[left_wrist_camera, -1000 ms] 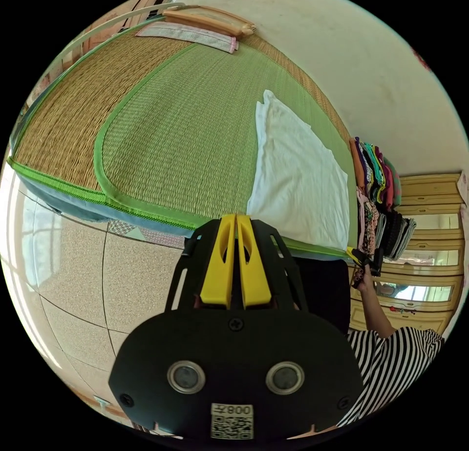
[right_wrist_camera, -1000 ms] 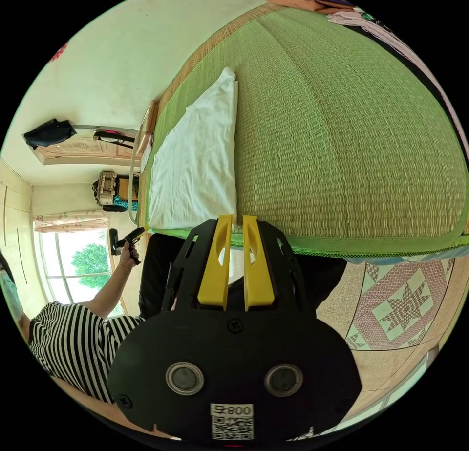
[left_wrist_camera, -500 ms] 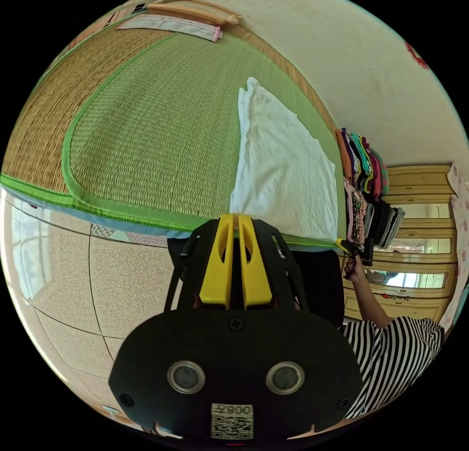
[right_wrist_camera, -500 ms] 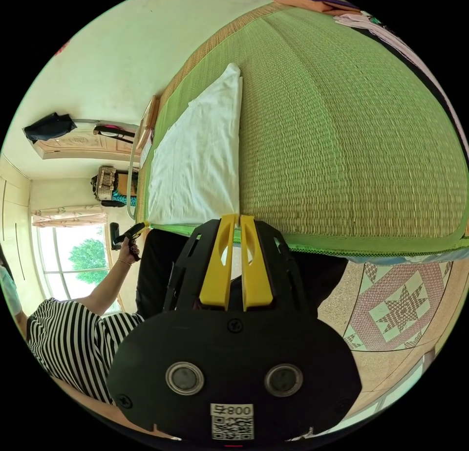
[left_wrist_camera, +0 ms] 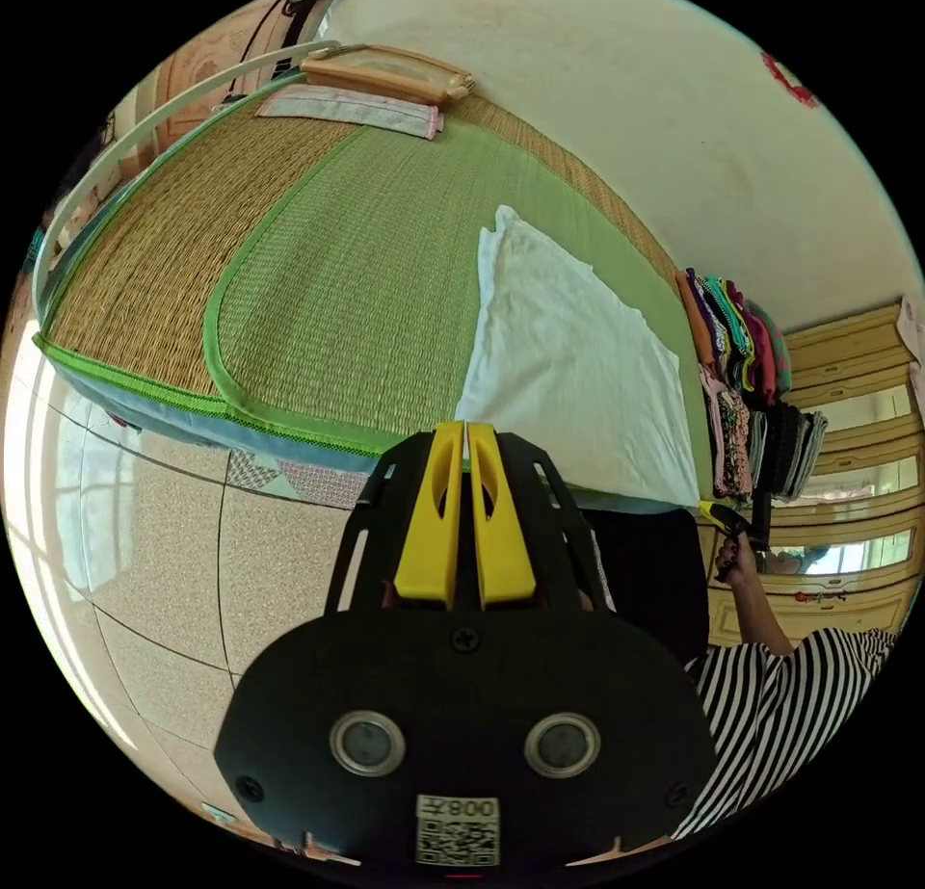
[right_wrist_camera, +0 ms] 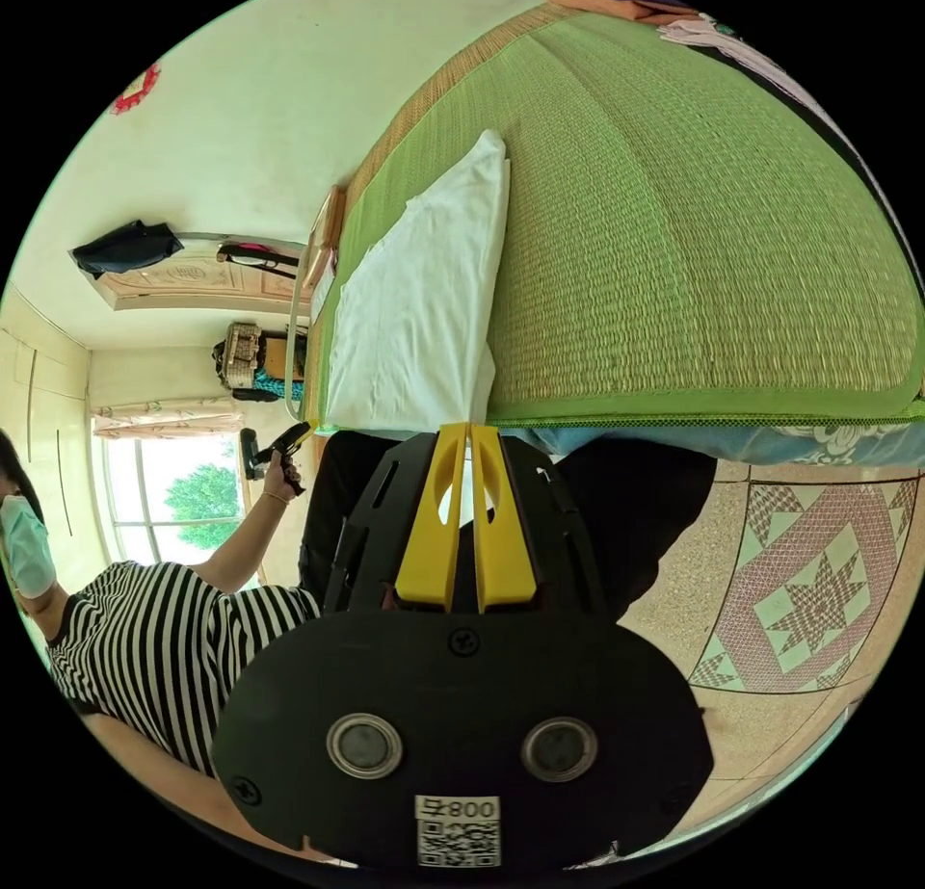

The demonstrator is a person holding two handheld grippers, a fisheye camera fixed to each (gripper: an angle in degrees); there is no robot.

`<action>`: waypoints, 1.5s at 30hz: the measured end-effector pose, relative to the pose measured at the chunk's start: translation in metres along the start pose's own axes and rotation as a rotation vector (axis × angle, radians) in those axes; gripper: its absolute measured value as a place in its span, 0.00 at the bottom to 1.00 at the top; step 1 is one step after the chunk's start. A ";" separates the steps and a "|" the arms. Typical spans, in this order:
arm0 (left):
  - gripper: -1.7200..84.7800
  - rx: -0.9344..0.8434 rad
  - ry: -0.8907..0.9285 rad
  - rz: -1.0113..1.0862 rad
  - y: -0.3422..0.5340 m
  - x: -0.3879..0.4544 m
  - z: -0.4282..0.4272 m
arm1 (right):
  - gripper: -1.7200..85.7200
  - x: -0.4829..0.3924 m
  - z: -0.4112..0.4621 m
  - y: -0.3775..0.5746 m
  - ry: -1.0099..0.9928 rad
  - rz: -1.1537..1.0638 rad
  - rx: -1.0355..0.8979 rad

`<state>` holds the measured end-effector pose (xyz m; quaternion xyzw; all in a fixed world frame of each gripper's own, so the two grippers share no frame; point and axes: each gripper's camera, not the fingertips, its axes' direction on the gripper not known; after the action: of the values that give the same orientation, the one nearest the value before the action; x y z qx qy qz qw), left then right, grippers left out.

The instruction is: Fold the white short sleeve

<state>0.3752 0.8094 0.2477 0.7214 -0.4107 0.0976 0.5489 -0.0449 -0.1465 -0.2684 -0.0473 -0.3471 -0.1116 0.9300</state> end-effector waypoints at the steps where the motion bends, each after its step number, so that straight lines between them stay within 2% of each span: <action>1: 0.04 0.023 -0.020 0.031 0.003 0.021 -0.010 | 0.02 -0.001 -0.003 0.001 -0.008 -0.005 0.008; 6: 0.07 0.026 0.108 0.289 0.010 0.141 -0.023 | 0.02 -0.009 -0.013 0.004 -0.041 -0.041 0.039; 10: 0.10 -0.112 0.269 0.603 0.014 0.286 0.006 | 0.02 -0.018 -0.019 0.002 -0.056 -0.073 0.051; 13: 0.11 -0.219 0.293 0.834 0.024 0.394 0.029 | 0.02 -0.022 -0.025 0.000 -0.070 -0.102 0.062; 18: 0.12 -0.264 0.183 1.083 0.045 0.530 0.046 | 0.02 -0.025 -0.033 -0.004 -0.101 -0.139 0.077; 22: 0.11 -0.249 -0.042 1.221 0.066 0.610 0.050 | 0.02 -0.022 -0.034 -0.011 -0.118 -0.158 0.072; 26: 0.06 -0.206 -0.217 1.243 0.079 0.663 0.047 | 0.03 -0.016 -0.029 -0.019 -0.151 -0.170 0.055; 28: 0.05 -0.196 -0.222 1.238 0.080 0.678 0.041 | 0.03 -0.012 -0.027 -0.024 -0.182 -0.186 0.046; 32: 0.04 -0.196 -0.139 1.146 0.065 0.700 0.022 | 0.03 0.005 -0.035 -0.033 -0.239 -0.185 0.080; 39: 0.03 -0.199 -0.037 1.027 0.041 0.724 0.004 | 0.09 0.083 -0.040 -0.079 -0.325 0.001 0.185; 45: 0.03 -0.232 -0.001 1.011 0.035 0.748 0.005 | 0.13 0.112 -0.021 -0.152 -0.315 0.095 0.158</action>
<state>0.8301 0.4395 0.7135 0.3675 -0.7162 0.3041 0.5094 0.0142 -0.3170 -0.2093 -0.0075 -0.4937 -0.0313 0.8691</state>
